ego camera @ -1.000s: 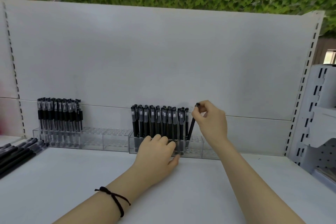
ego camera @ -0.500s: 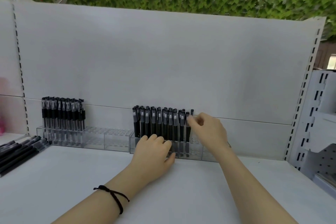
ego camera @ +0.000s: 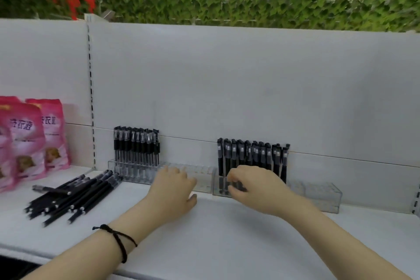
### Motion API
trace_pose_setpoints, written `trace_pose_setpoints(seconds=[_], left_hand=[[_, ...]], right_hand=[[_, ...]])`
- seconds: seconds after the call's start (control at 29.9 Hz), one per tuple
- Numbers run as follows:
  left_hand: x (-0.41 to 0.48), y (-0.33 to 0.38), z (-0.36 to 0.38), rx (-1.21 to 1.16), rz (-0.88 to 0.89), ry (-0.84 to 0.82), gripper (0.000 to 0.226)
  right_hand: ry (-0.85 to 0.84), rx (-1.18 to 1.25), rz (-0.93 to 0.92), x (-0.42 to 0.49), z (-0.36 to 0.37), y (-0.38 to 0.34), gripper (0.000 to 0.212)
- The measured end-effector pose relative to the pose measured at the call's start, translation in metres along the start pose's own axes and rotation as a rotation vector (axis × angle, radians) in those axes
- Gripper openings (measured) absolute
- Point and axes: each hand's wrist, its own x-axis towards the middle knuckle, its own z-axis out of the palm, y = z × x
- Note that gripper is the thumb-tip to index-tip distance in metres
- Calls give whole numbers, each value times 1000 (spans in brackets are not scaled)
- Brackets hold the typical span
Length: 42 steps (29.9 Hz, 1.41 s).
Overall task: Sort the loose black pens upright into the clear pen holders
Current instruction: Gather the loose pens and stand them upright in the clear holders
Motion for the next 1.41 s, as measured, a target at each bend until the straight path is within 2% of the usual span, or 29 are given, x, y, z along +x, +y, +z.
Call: trace_pose_setpoints(seconds=[0.13, 0.27, 0.4, 0.54, 0.67, 0.77, 0.9, 1.04, 1.34, 1.41], left_hand=[[-34, -62, 12, -14, -64, -58, 38], [-55, -117, 28, -27, -113, -63, 37], [-66, -170, 45, -66, -117, 23, 32], [-64, -206, 71, -113, -103, 113, 37], [-54, -228, 86, -276, -154, 201, 32], [-41, -236, 89, -377, -201, 190, 28], [-36, -235, 103, -574, -280, 186, 24], [-38, -235, 114, -645, -310, 172, 24], [-45, -231, 109, -746, -381, 156, 18], [-46, -231, 107, -784, -393, 151, 17]], right_hand=[[-57, 34, -66, 28, 18, -51, 36], [-102, 10, -73, 60, 34, -97, 40], [-125, -28, -71, 97, 49, -141, 37], [-139, -5, -34, 127, 65, -173, 37], [-156, 55, 24, 152, 82, -195, 35], [-176, 138, 160, 173, 94, -210, 30], [-236, 337, 403, 200, 108, -222, 52], [-339, 405, 462, 208, 114, -227, 56], [-383, 639, 581, 208, 116, -222, 33], [-407, 701, 595, 206, 114, -220, 22]])
